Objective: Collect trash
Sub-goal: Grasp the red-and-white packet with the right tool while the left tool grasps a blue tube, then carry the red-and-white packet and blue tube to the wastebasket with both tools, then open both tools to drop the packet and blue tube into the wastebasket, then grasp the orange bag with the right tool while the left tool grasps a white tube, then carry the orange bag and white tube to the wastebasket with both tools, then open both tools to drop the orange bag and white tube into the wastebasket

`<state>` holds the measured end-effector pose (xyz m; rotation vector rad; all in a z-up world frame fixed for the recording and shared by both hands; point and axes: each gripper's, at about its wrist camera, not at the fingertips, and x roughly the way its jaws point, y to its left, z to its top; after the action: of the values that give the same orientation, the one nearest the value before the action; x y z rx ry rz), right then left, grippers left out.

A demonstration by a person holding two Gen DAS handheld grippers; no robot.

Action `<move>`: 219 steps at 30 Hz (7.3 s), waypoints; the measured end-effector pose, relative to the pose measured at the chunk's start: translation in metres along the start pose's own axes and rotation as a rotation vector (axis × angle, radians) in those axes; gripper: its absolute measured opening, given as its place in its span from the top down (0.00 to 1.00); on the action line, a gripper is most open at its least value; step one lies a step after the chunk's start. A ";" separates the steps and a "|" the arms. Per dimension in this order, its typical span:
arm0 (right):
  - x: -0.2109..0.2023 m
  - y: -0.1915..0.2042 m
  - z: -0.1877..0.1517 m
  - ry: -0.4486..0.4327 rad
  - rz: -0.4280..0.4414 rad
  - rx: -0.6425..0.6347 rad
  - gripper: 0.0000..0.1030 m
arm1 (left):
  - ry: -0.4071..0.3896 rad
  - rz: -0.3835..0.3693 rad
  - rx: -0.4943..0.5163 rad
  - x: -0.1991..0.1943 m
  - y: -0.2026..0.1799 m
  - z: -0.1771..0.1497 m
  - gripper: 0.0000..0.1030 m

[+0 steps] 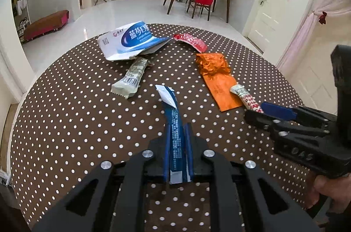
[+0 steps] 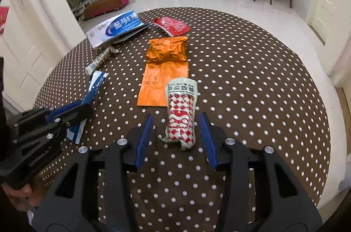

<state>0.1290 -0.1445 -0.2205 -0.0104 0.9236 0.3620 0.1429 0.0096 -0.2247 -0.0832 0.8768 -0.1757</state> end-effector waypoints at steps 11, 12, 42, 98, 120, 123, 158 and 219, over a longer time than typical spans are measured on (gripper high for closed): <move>-0.043 -0.038 0.001 -0.103 0.084 0.113 0.80 | -0.065 -0.052 0.031 -0.024 -0.026 0.019 0.88; -0.050 -0.046 0.002 -0.120 0.088 0.130 0.80 | -0.070 -0.062 0.035 -0.025 -0.031 0.021 0.88; -0.136 -0.318 -0.074 -0.276 -0.133 0.630 0.80 | 0.107 -0.400 0.385 0.083 -0.324 0.064 0.88; -0.174 -0.262 -0.031 -0.326 -0.240 0.645 0.06 | -0.127 -0.191 0.308 -0.003 -0.251 0.096 0.10; -0.027 -0.035 0.054 -0.078 -0.034 0.180 0.06 | -0.050 0.136 0.036 0.004 0.046 0.055 0.10; -0.011 -0.021 0.057 -0.053 -0.038 0.150 0.06 | -0.019 0.119 0.047 0.019 0.051 0.061 0.11; -0.042 -0.058 0.027 -0.177 0.106 0.247 0.49 | -0.007 -0.111 0.062 0.002 -0.019 0.043 0.86; -0.098 -0.438 -0.141 -0.156 -0.183 0.937 0.06 | 0.330 -0.234 0.408 0.205 -0.404 0.083 0.17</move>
<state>0.1014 -0.6082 -0.2937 0.7764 0.8572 -0.2603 0.2873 -0.4257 -0.2684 0.2317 1.1428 -0.5968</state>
